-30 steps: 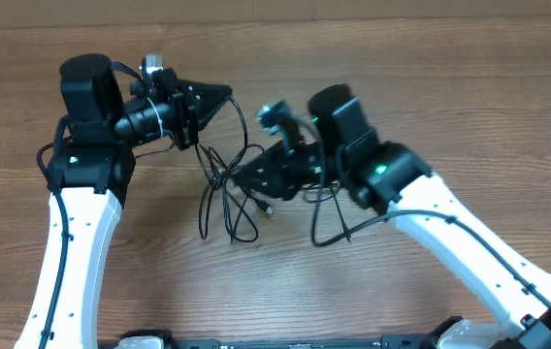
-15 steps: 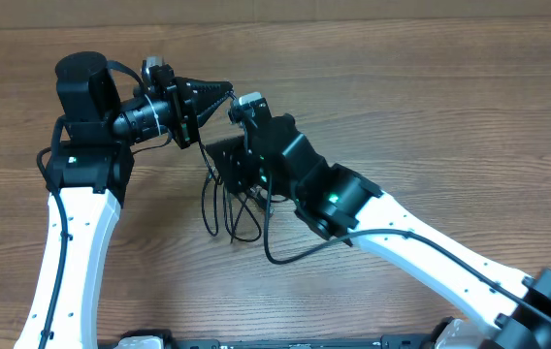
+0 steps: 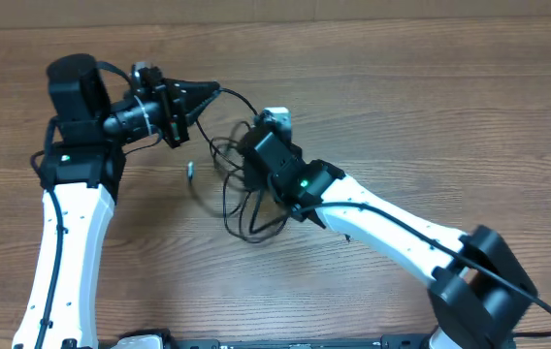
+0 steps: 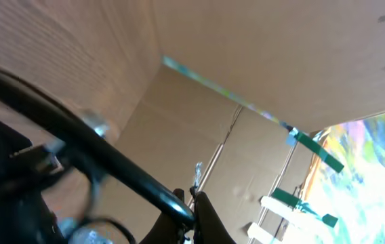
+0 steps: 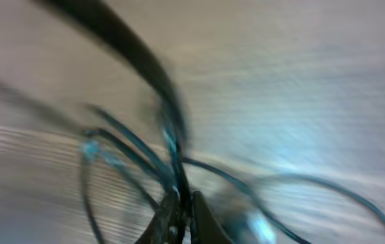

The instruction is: Untangle cables

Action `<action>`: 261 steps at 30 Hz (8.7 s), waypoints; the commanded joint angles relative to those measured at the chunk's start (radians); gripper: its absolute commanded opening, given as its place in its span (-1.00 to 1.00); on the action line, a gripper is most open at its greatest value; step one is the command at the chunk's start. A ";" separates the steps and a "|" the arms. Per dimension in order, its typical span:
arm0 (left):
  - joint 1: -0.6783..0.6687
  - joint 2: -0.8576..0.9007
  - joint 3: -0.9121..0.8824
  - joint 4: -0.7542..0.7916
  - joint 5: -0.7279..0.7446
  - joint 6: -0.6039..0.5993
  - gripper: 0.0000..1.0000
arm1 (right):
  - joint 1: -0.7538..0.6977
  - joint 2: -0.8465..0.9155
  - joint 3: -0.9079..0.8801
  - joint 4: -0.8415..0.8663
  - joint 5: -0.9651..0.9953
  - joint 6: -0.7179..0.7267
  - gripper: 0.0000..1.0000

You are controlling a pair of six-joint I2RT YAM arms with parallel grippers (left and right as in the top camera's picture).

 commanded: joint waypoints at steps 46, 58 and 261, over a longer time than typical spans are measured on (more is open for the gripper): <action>0.122 -0.020 0.023 -0.033 0.128 0.116 -0.92 | -0.201 -0.003 -0.022 0.165 -0.517 0.062 0.82; 0.122 -0.020 0.023 -0.076 0.122 0.114 -0.92 | -0.170 0.009 -0.022 0.126 -0.554 0.014 0.33; 0.253 0.314 -0.281 0.098 -0.969 1.051 -0.89 | -0.591 0.153 -0.021 -0.348 -0.219 -0.013 1.00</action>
